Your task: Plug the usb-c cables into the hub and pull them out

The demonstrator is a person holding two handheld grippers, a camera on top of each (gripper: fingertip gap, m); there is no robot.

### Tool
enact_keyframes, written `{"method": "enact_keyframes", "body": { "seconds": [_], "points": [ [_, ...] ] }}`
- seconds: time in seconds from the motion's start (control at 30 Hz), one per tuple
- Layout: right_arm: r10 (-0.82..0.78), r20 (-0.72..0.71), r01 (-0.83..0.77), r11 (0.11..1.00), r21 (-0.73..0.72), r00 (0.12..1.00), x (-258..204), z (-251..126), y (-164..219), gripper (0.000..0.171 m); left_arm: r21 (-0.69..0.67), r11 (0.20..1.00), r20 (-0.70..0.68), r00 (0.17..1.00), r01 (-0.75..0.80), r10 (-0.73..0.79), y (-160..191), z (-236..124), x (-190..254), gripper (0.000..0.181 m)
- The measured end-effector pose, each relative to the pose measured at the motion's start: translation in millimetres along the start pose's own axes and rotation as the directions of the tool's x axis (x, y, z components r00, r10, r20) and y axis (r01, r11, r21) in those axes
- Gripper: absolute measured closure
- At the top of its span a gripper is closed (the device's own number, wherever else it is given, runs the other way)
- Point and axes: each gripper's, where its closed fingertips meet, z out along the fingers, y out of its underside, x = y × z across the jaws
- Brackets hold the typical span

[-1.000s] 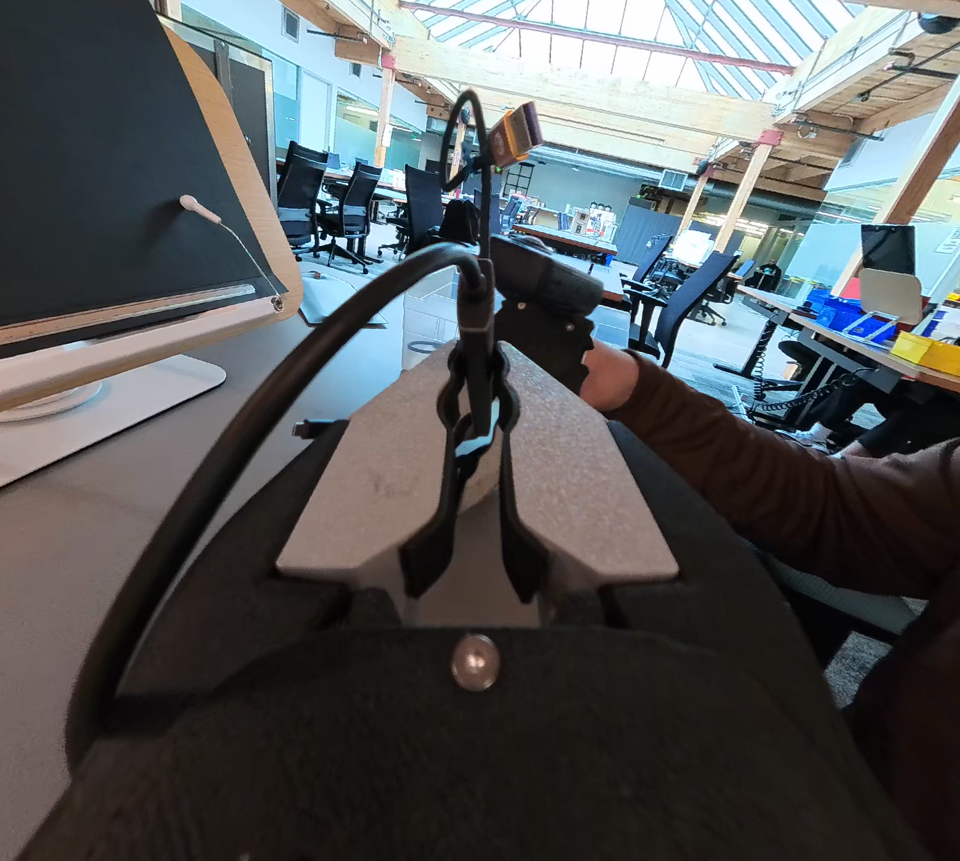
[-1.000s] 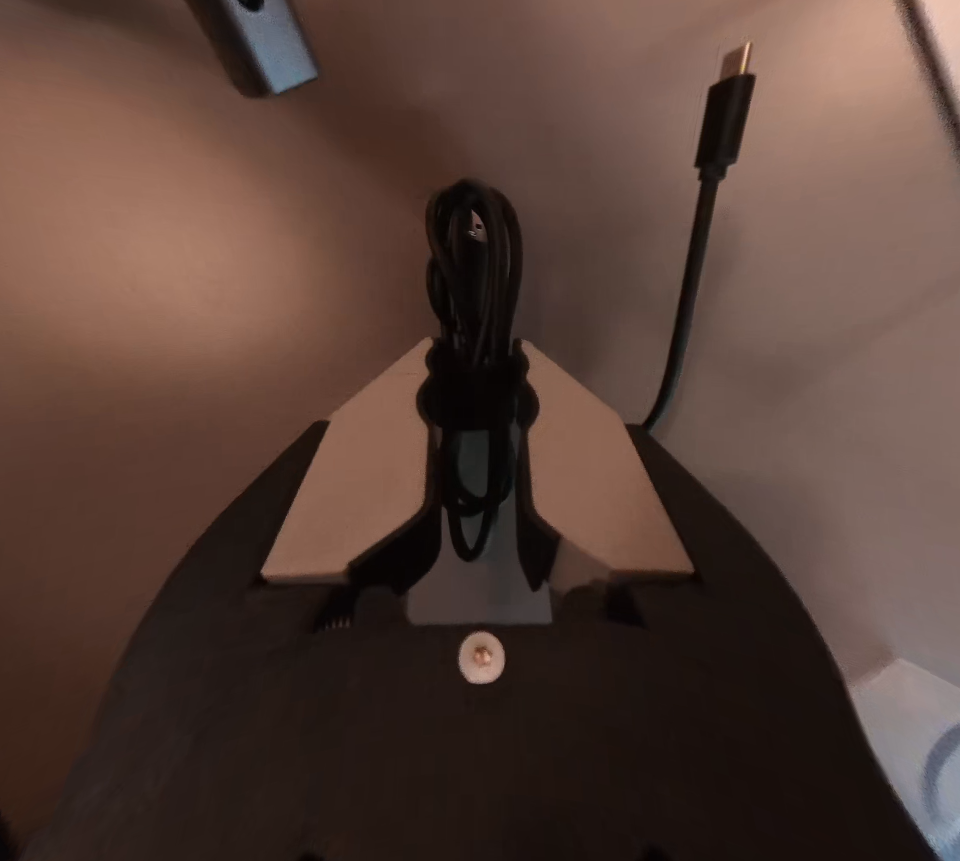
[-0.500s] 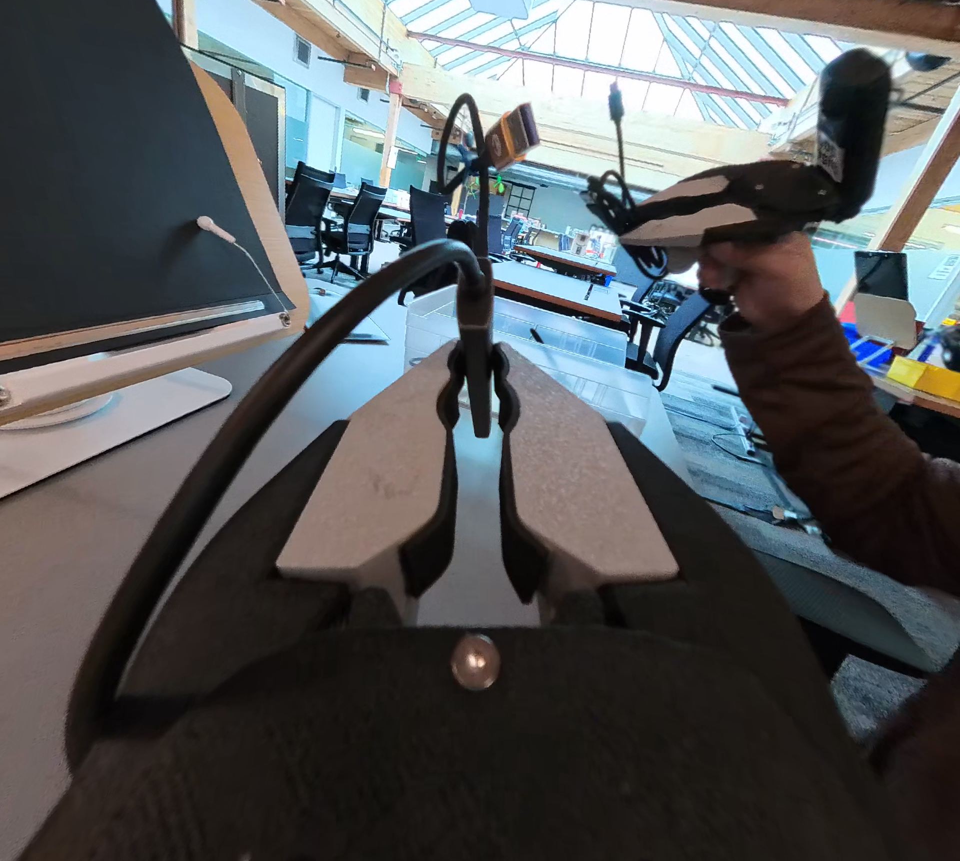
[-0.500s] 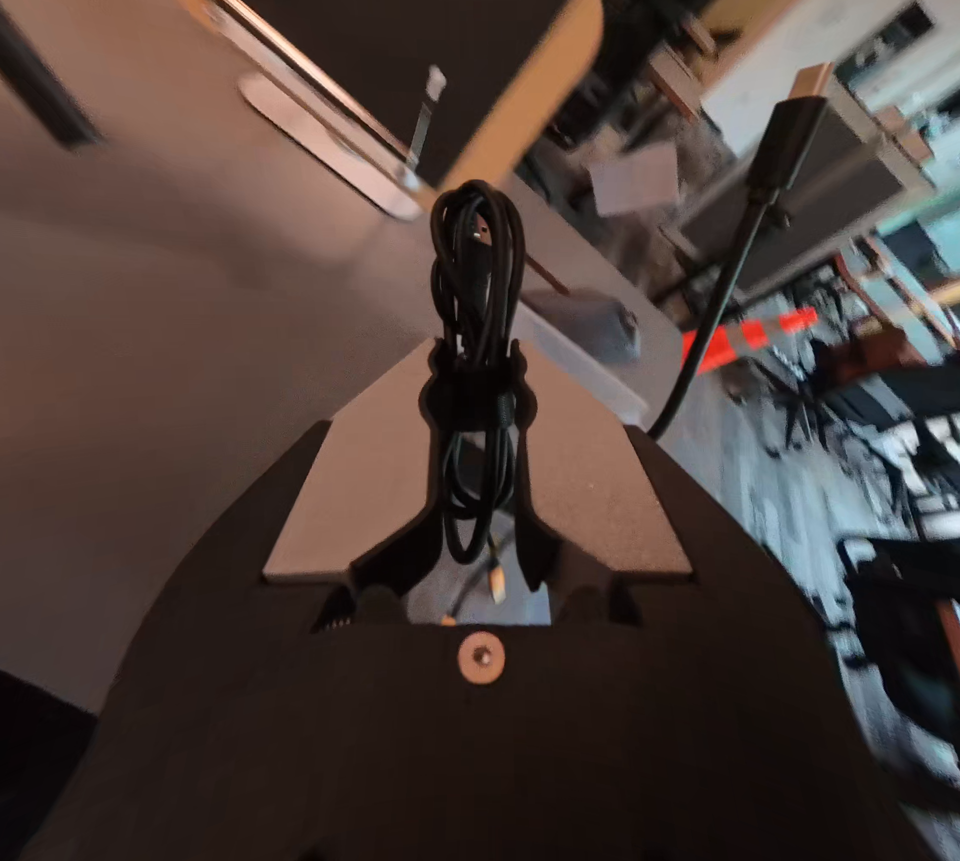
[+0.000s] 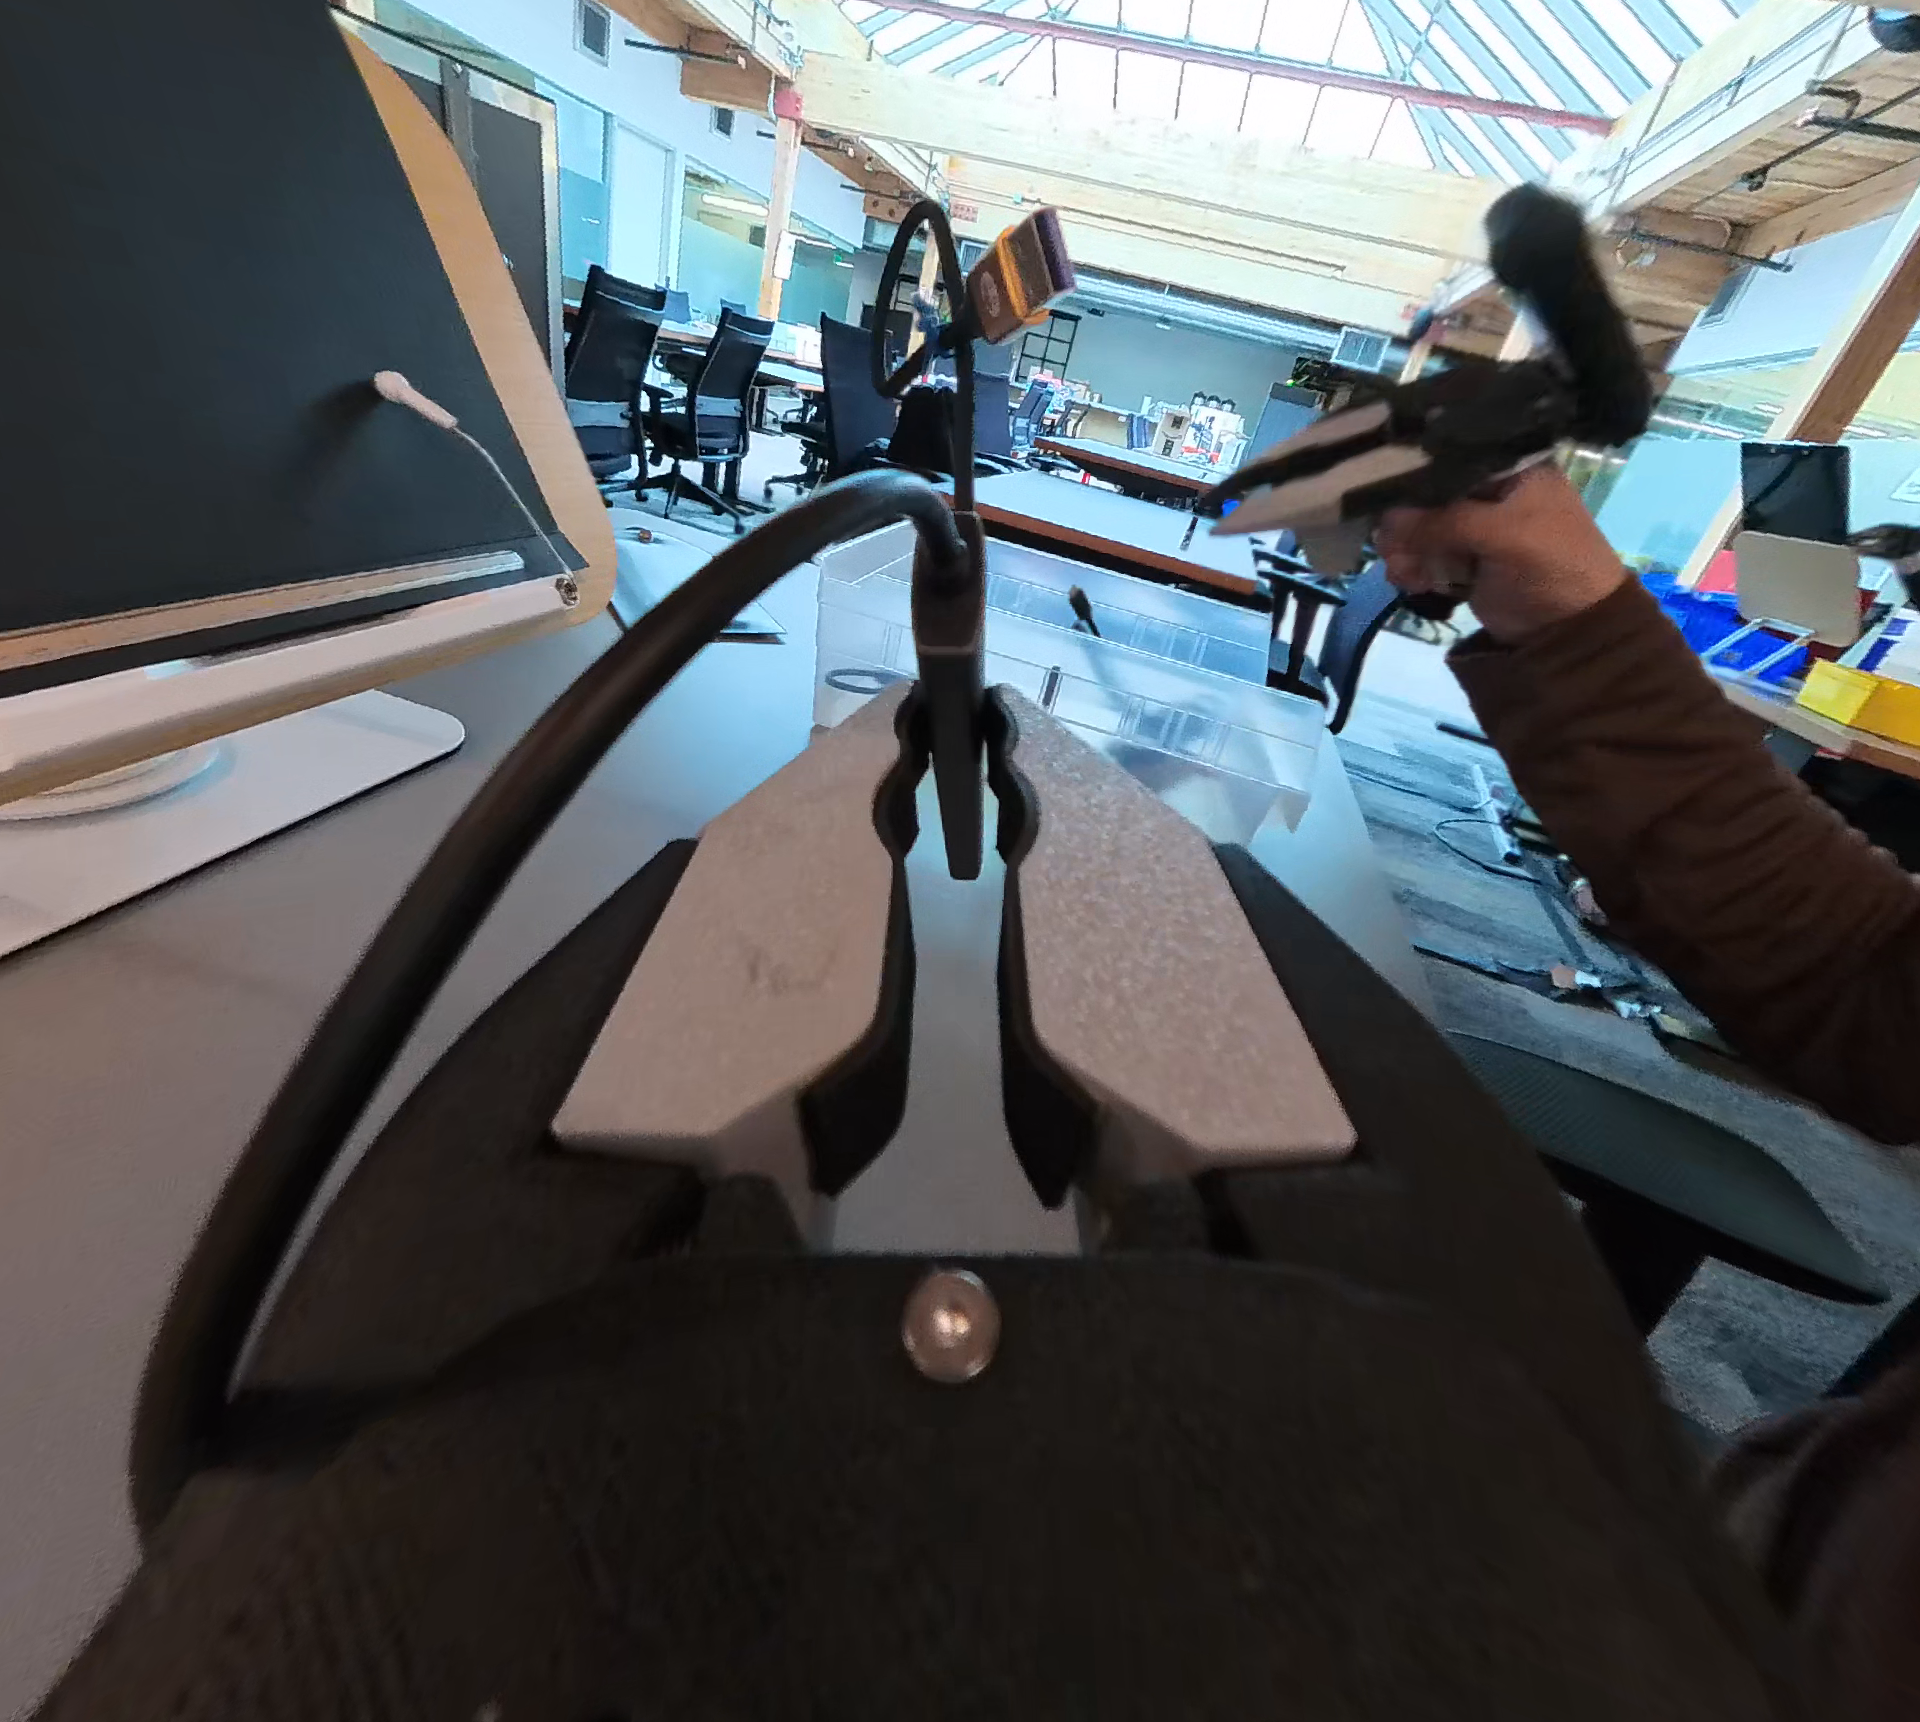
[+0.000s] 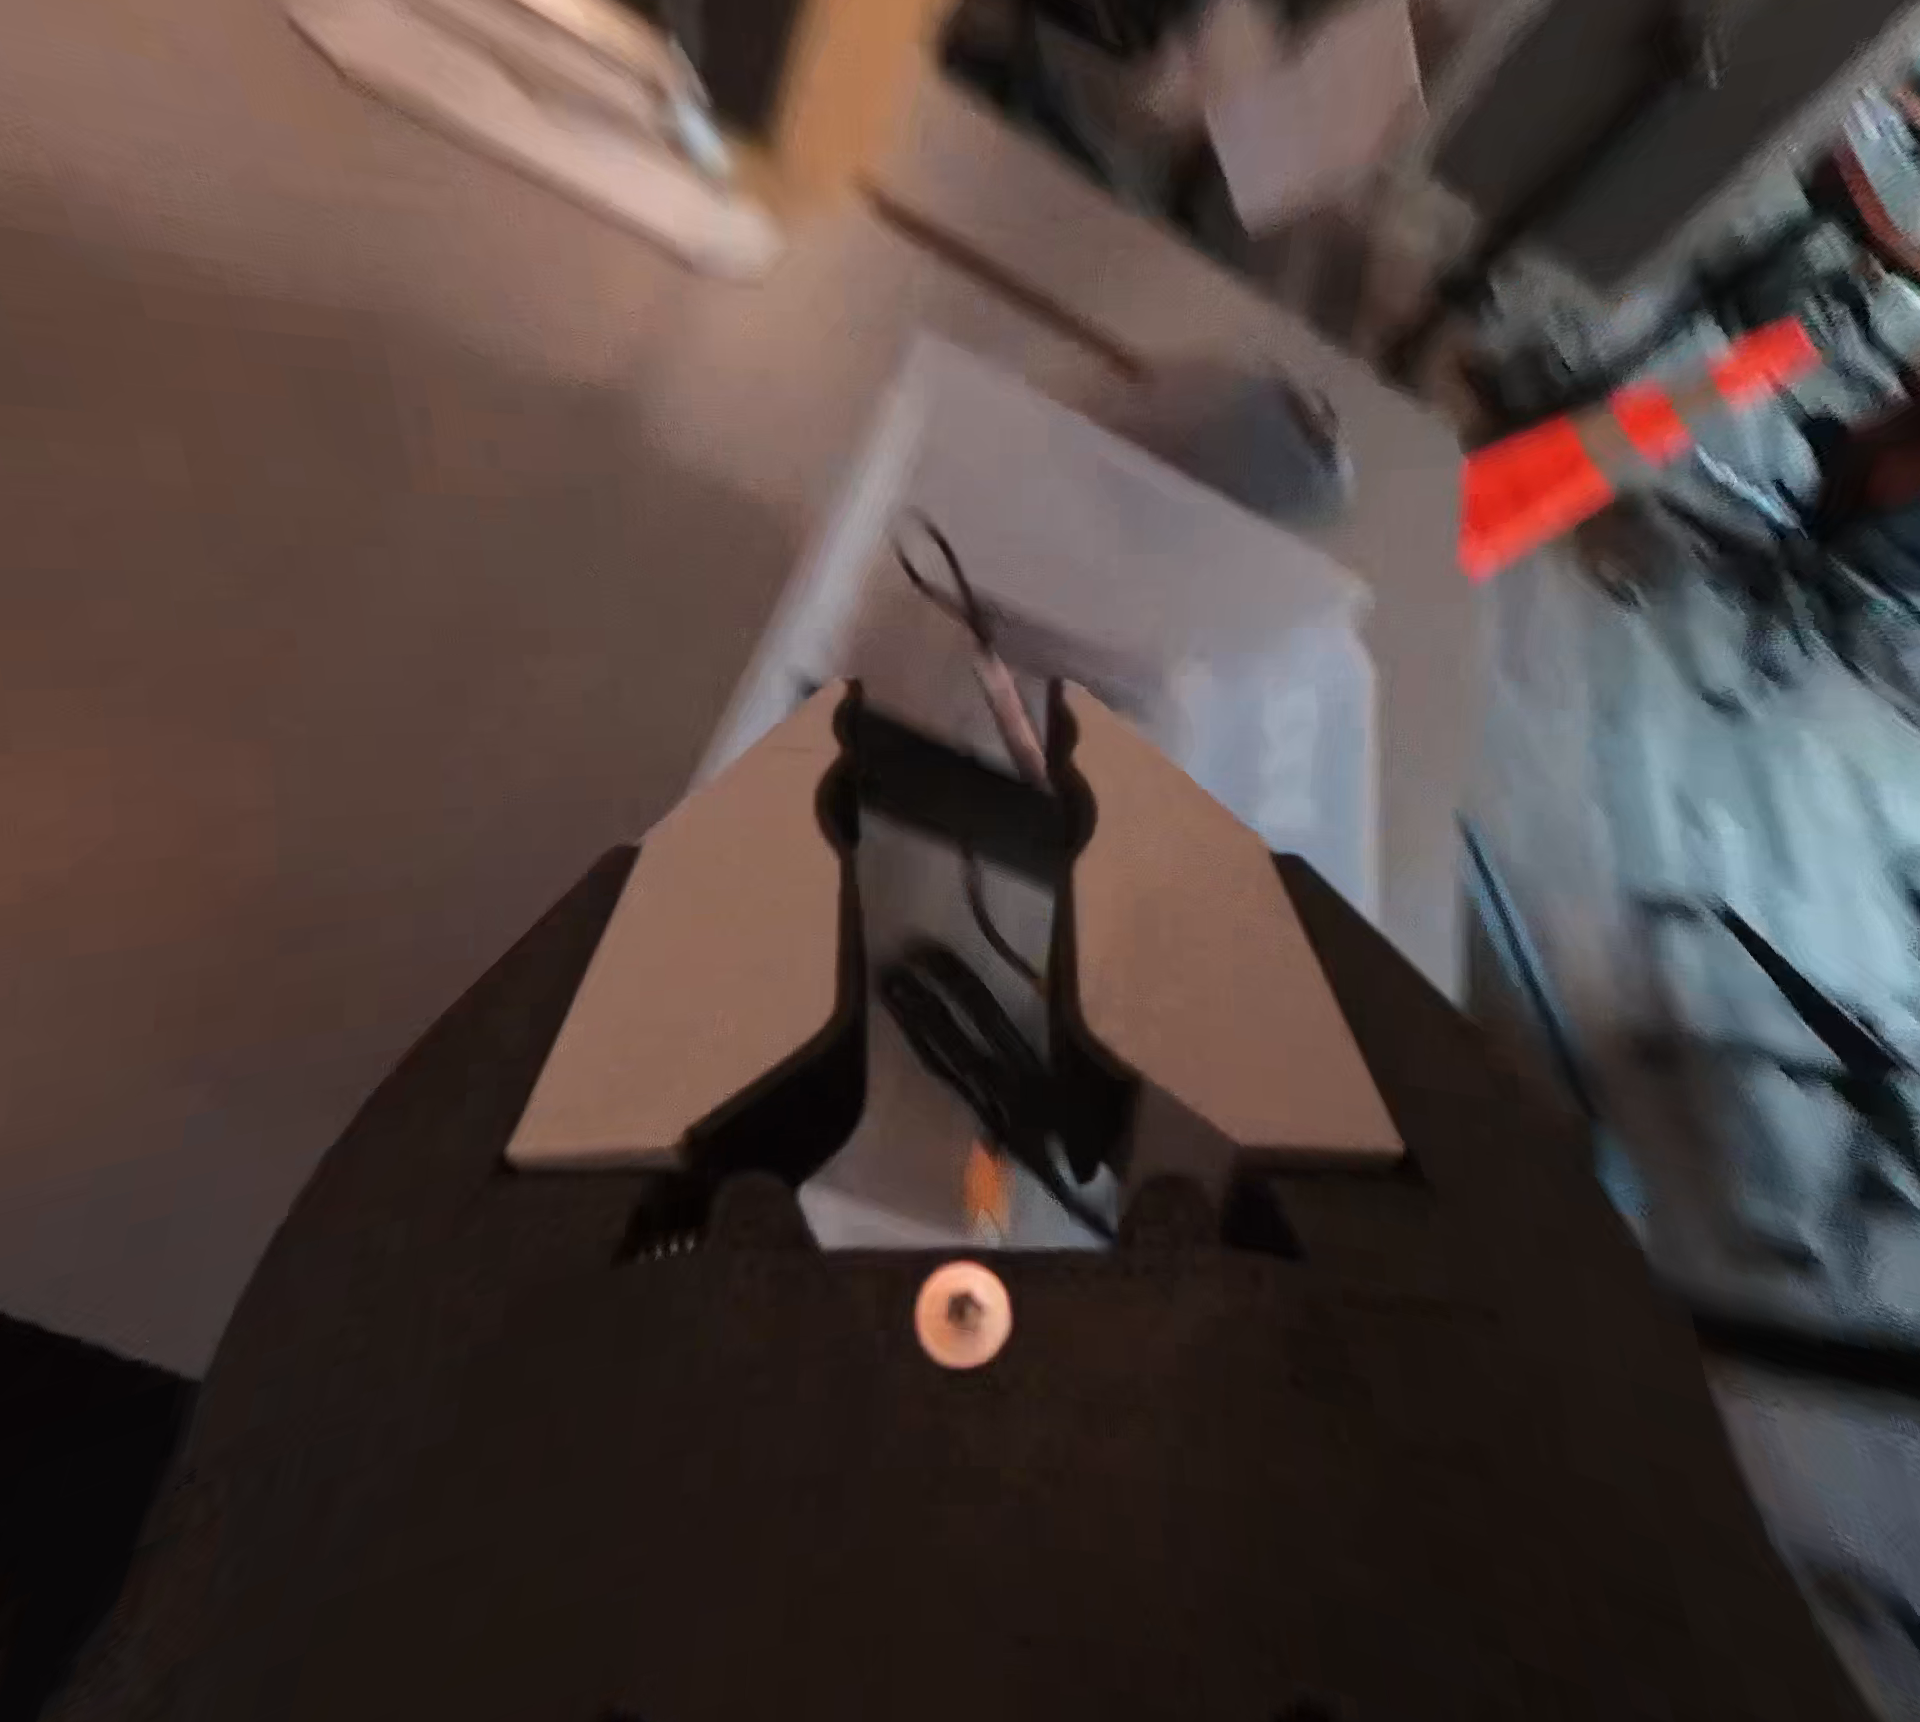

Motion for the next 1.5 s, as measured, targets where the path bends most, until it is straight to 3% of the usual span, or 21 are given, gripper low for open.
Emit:
{"method": "enact_keyframes", "body": {
  "seconds": [0.1, 0.17, 0.2, 0.3, 0.43, 0.53, 0.77, 1.03, 1.23, 1.5],
  "points": [
    [-0.025, 0.32, -0.085, 0.943, 0.323, 0.947, -72.2, -17.9, -78.6, 0.137, 0.007, 1.0, -0.024, 0.999, 0.029, -0.029, 0.3, 0.9, 1.9, 0.174],
    [-0.117, 0.555, -0.178, 0.876, 0.448, 0.824, -136.6, -26.2, -113.5, 0.154, 0.012, 0.999, -0.048, 0.998, 0.042, -0.041, -0.3, 1.1, 4.8, 0.174],
    [-0.148, 0.642, -0.214, 0.867, 0.451, 0.753, -166.1, -22.3, -122.3, 0.161, 0.016, 0.999, -0.063, 0.997, 0.049, -0.048, -1.0, 1.0, 6.6, 0.174],
    [-0.145, 0.772, -0.203, 0.92, 0.335, 0.619, -234.6, 22.0, -129.6, 0.137, 0.034, 0.998, -0.088, 0.995, 0.058, -0.055, -3.8, -0.7, 8.8, 0.174],
    [-0.124, 0.845, -0.225, 0.935, 0.275, 0.521, -272.6, 59.4, -148.8, 0.135, 0.036, 0.997, -0.109, 0.992, 0.063, -0.059, -4.5, -2.9, 10.0, 0.174],
    [-0.207, 0.87, -0.275, 0.894, 0.354, 0.448, -278.4, 54.5, -166.1, 0.159, 0.04, 0.995, -0.122, 0.989, 0.087, -0.081, -5.3, -3.5, 10.2, 0.174],
    [-0.31, 0.846, -0.229, 0.87, 0.436, 0.434, -281.1, 60.0, -159.5, 0.166, -0.026, 0.99, -0.127, 0.982, 0.14, -0.142, 9.4, -0.3, 2.6, 0.173],
    [-0.234, 0.887, -0.261, 0.898, 0.354, 0.397, -281.7, 64.9, -146.4, 0.167, -0.146, 0.989, -0.071, 0.997, 0.018, -0.029, 29.0, 3.8, -0.9, 0.173],
    [-0.267, 0.876, -0.269, 0.88, 0.391, 0.401, -276.3, 58.7, -146.1, 0.171, -0.053, 0.99, -0.123, 0.983, 0.127, -0.133, 11.9, 3.1, 8.0, 0.173],
    [-0.278, 0.857, -0.278, 0.863, 0.421, 0.435, -279.8, 59.7, -149.0, 0.171, -0.034, 0.99, -0.101, 0.985, 0.134, -0.137, 9.9, 2.0, 3.6, 0.173]
  ]
}}
